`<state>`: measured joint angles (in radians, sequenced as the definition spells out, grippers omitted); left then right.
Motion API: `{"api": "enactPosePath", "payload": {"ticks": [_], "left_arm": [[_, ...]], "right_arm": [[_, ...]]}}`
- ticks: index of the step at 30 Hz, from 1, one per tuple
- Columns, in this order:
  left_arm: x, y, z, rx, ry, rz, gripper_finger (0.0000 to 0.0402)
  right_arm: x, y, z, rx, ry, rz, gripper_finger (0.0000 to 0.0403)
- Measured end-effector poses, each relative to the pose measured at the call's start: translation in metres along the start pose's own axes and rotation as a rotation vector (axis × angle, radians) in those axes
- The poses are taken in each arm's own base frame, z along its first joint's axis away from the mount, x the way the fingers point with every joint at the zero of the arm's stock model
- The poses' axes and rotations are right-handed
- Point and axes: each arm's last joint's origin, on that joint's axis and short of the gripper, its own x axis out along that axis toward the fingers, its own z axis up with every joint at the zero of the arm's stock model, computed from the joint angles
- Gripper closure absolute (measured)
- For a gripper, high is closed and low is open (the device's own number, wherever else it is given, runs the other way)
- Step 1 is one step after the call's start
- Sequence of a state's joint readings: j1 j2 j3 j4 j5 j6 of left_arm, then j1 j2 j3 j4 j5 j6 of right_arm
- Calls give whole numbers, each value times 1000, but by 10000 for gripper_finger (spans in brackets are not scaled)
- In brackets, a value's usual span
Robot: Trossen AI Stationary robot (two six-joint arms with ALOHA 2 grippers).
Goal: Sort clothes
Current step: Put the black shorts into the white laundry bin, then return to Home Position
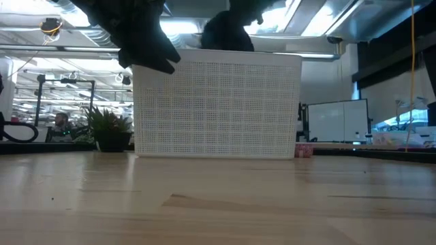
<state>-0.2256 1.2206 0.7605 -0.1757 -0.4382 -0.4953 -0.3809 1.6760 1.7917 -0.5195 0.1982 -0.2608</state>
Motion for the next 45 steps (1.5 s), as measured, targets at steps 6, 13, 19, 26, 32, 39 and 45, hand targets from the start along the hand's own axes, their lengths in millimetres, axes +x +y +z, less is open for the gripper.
{"api": "enactPosePath", "payload": {"ticks": [6, 13, 19, 26, 32, 39, 45], "left_arm": [[-5, 0, 4, -15, -22, -23, 215], [-7, -1, 7, -18, -54, -39, 215], [-7, -2, 9, -14, -69, -47, 215], [-7, -2, 9, -1, -67, -45, 215], [-7, -2, 9, 24, -67, -45, 215], [-7, -2, 9, 59, -69, -45, 215], [-11, -1, 11, 68, -84, -50, 215]], "right_arm": [[-55, -18, 27, -43, 40, 35, 181], [-108, -31, 36, 4, -12, 25, 165], [-96, -28, 32, 30, 17, 31, 165], [-41, -11, 18, 27, 95, 78, 163], [-32, -9, 16, 21, 121, 84, 133], [-78, -26, 44, 34, 80, 74, 107], [-116, -36, 53, 37, 88, 94, 107]]}}
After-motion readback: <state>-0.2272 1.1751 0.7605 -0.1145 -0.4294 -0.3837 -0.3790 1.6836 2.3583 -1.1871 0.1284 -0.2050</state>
